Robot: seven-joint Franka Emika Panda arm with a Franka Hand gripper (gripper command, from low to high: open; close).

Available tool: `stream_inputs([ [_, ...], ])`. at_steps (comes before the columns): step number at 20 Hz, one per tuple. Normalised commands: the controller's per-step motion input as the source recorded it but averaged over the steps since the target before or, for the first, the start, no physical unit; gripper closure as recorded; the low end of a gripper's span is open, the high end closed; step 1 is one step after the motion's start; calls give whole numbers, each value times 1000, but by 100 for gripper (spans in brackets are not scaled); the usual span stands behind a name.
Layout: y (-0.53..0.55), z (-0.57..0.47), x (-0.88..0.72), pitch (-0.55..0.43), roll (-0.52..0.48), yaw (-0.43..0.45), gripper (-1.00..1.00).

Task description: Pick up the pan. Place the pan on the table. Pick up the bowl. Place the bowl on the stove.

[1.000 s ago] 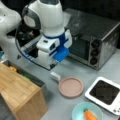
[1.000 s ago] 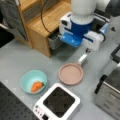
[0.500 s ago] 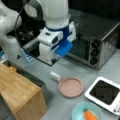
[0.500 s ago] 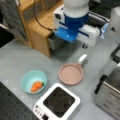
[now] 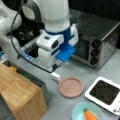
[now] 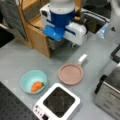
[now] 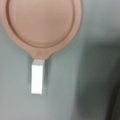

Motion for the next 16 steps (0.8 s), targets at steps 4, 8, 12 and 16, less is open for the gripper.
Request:
stream_inputs([
  [4,-345,67,612,134,-6,99,-100],
  [8,-305,-1,539,114,-9,49,-100],
  [12,-329,-89,483,100,-51,0,-100],
  [16,-363,-134,469,156,-43,6,-100],
])
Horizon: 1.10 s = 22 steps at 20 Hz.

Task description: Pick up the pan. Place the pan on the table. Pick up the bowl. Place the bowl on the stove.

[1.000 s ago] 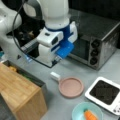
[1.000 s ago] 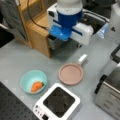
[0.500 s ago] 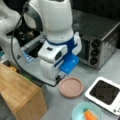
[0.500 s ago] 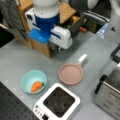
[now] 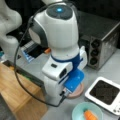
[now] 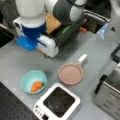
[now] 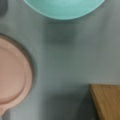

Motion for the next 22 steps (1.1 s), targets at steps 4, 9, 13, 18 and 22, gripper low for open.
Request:
stream_inputs([
  [4,-323,-51,437,158,-61,43,-100],
  [9,-295,-19,396,205,-83,81,-100],
  [13,-234,-185,403,207,-53,88,-100],
  [18,-117,-242,349,109,-41,73,-100],
  [22,-92,-84,210,90,-32,48,-100],
])
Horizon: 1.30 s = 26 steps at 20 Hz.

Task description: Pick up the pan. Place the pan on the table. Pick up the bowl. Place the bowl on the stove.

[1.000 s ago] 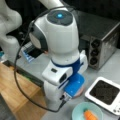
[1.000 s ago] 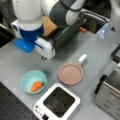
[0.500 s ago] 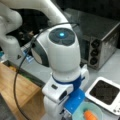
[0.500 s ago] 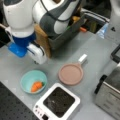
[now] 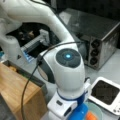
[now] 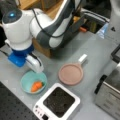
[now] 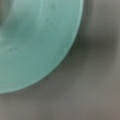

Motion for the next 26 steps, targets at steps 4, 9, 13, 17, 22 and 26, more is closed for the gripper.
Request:
stream_inputs([
  [4,-100,-56,130,74,-22,46,-100],
  [9,-96,-172,153,49,-24,69,-100],
  [13,-83,-269,189,-1,-22,112,-100],
  [17,-79,-134,141,-5,0,116,-100],
  [22,-63,-7,108,6,-11,119,-100],
  [26,-34,-29,99,-9,-23,112,-100],
])
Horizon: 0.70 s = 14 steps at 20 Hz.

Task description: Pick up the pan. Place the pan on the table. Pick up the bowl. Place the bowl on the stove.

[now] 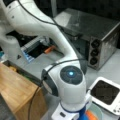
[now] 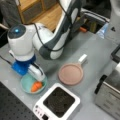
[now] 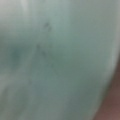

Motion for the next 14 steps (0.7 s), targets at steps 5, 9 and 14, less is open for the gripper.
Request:
stream_inputs([
  [5,-16,-18,71,-29,-16,126,100],
  [9,-12,-20,43,-34,-20,121,100],
  [14,-23,-18,28,-39,-10,120,100],
])
